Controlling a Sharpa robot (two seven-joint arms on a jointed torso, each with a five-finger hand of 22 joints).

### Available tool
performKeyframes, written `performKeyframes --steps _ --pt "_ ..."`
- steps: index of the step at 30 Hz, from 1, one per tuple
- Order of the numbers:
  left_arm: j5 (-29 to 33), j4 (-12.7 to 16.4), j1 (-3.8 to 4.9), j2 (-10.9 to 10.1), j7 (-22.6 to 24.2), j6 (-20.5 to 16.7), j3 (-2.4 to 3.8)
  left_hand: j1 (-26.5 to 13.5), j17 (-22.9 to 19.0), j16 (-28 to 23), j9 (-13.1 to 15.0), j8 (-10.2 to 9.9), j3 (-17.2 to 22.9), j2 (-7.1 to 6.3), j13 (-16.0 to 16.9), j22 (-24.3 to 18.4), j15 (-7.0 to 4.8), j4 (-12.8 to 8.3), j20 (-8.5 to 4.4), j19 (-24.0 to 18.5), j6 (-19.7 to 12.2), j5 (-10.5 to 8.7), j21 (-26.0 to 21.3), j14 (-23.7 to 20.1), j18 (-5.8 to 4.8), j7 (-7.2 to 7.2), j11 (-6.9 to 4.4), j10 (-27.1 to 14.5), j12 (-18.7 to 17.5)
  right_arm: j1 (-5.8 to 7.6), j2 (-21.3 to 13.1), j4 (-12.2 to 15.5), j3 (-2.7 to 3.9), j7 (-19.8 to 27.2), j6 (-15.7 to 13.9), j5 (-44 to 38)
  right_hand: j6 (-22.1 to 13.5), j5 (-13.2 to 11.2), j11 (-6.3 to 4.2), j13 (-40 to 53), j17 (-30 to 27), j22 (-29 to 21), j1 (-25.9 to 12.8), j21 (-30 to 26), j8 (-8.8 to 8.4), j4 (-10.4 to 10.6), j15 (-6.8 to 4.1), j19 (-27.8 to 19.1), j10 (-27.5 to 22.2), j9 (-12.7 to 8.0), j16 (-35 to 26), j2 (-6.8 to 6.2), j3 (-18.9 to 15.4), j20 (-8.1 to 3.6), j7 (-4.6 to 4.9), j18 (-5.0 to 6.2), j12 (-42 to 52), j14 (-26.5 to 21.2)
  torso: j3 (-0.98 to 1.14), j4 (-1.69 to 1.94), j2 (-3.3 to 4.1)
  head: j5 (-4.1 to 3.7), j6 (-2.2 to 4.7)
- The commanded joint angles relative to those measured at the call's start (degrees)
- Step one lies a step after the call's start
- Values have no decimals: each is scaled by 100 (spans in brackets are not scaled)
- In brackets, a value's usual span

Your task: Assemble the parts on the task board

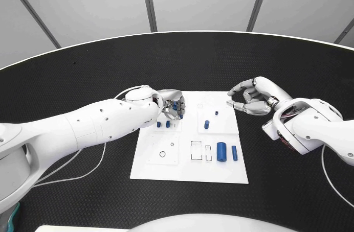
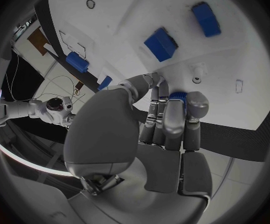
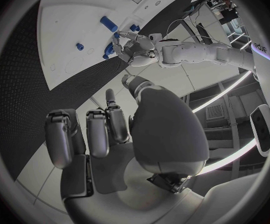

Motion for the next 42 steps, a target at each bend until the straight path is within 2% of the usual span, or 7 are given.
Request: performKeyframes --steps 1,8,13,16,25,42 --pt "-2 -1 -1 3 -11 25 0 -10 -3 23 -9 -20 46 60 -22 11 5 -1 1 33 24 -17 38 42 -102 26 16 12 -12 0 1 0 0 0 2 0 5 20 -18 569 906 1510 53 15 22 -1 -28 596 5 -9 -25 -22 40 -52 -13 -86 6 456 -1 0 -3 -3 -2" --pt "-4 -15 -3 18 -43 82 0 -21 -107 6 -1 -5 73 131 -18 122 -14 -11 -11 104 91 -27 114 50 -121 7 -7 84 -9 0 0 4 0 -1 8 0 6 35 -18 573 907 1510 55 15 23 -1 -29 596 8 -9 -25 -22 42 -52 -13 -86 11 456 0 0 -4 -5 -10" --pt "-4 -33 -3 35 -95 136 0 -66 -103 22 -1 -8 50 121 -19 131 -16 1 -15 106 101 -43 124 62 -123 5 -9 94 -19 0 0 3 0 -1 11 0 6 35 -18 573 907 1510 55 15 23 -1 -29 596 8 -9 -25 -22 42 -52 -13 -86 11 456 -1 -3 -4 -4 -9" --pt "-4 -41 -3 39 -119 155 0 -135 -124 29 -8 -27 11 97 -26 144 -15 24 -16 109 88 -56 135 66 -125 6 -5 90 -42 0 1 2 0 -2 11 0 10 49 -19 581 909 1510 57 15 26 -2 -29 596 15 -8 -24 -23 45 -53 -14 -86 19 457 -1 -3 -4 -4 -9" --pt "-4 -22 -4 32 -152 146 0 -329 -214 63 -70 -200 -210 -108 -78 98 48 60 29 52 -132 -60 112 59 -118 69 74 -122 -216 0 2 -6 0 -1 10 0 10 49 -19 581 909 1510 57 15 26 -2 -29 596 15 -8 -24 -23 45 -53 -14 -86 19 457 -4 3 -5 -14 -26" --pt "-4 -8 -6 47 -227 118 0 -387 -202 110 -86 -245 -313 -144 -89 121 76 87 56 68 -177 -58 122 68 -123 102 106 -196 -262 0 10 -16 0 4 16 0 11 69 -21 580 914 1510 66 15 28 -8 -30 596 15 -9 -22 -28 50 -53 -15 -86 19 458 -1 -1 -3 -20 -30"
